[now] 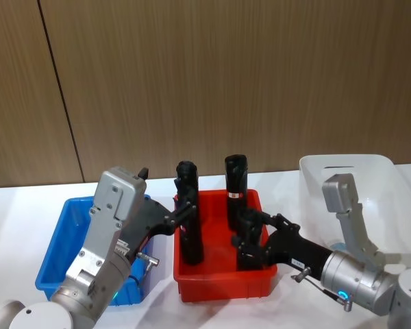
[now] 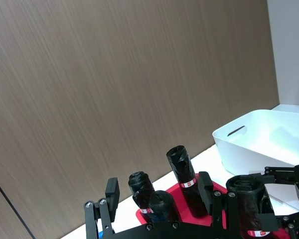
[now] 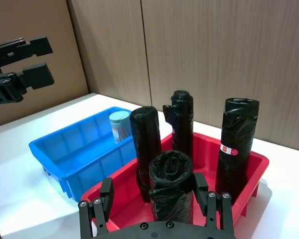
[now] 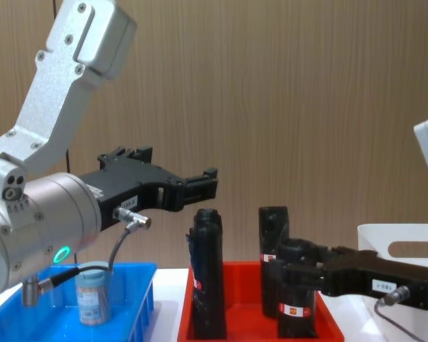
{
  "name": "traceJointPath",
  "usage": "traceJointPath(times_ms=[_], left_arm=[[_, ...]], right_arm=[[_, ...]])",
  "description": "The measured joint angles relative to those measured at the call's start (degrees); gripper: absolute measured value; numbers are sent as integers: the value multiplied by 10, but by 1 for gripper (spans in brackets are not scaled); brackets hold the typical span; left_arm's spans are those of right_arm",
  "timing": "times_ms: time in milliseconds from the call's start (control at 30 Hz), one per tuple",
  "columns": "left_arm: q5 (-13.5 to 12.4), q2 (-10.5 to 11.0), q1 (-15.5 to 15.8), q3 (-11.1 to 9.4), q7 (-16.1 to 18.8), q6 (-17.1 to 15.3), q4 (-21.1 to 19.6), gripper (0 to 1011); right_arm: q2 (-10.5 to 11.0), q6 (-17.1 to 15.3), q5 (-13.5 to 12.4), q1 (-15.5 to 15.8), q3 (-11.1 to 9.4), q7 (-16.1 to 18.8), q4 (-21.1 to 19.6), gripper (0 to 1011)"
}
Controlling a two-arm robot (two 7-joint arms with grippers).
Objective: Pick the cotton swabs from the blue box and place them into the white box.
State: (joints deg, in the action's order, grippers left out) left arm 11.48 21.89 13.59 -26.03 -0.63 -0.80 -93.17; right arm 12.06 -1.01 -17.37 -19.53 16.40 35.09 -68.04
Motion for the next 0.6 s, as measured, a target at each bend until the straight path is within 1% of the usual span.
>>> traceJointPath(times_ms=[533, 600], left_arm=[[0, 0, 0, 0, 0, 0, 0, 1003], [0, 0, 0, 0, 0, 0, 0, 1003]], right_arm=[[-11, 19, 1, -20, 9, 7, 42, 1002], [-12, 21, 1, -22, 9, 7, 46, 986]])
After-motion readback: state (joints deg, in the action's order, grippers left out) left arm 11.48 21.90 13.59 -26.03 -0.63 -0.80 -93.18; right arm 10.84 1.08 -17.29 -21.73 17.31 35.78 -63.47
